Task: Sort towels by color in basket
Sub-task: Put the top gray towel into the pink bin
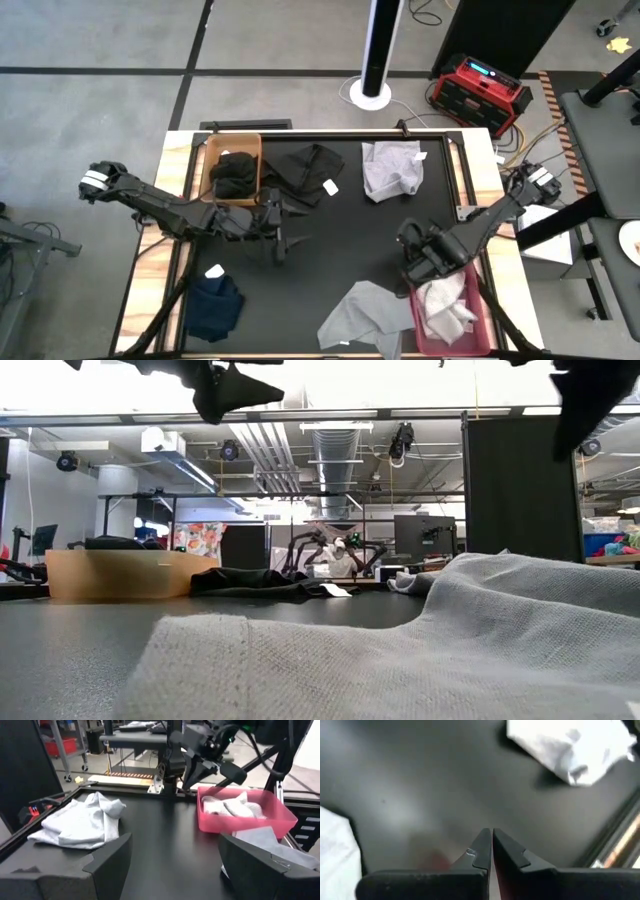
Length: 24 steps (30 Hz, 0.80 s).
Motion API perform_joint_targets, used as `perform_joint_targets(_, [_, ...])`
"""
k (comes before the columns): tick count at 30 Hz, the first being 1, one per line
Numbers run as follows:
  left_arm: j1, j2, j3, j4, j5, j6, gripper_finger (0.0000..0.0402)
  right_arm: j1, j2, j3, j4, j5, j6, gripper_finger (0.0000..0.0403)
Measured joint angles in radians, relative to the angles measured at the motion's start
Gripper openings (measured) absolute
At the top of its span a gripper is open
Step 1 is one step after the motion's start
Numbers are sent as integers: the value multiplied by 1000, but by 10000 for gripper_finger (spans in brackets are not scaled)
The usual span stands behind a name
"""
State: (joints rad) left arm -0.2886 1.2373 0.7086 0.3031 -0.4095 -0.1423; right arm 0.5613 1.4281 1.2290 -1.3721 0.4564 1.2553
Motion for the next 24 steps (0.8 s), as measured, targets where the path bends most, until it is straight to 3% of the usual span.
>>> perform_joint_targets(12, [0, 19, 0, -162, 0, -28, 281, -136, 0, -2, 117, 95, -251, 9])
perform_joint_targets(19, [36, 154, 0, 44, 39, 155, 281, -134, -4, -2, 117, 155, -281, 9])
perform_joint_targets(24, [119, 275, 40, 192, 86, 215, 281, -131, -22, -2, 117, 157, -287, 9])
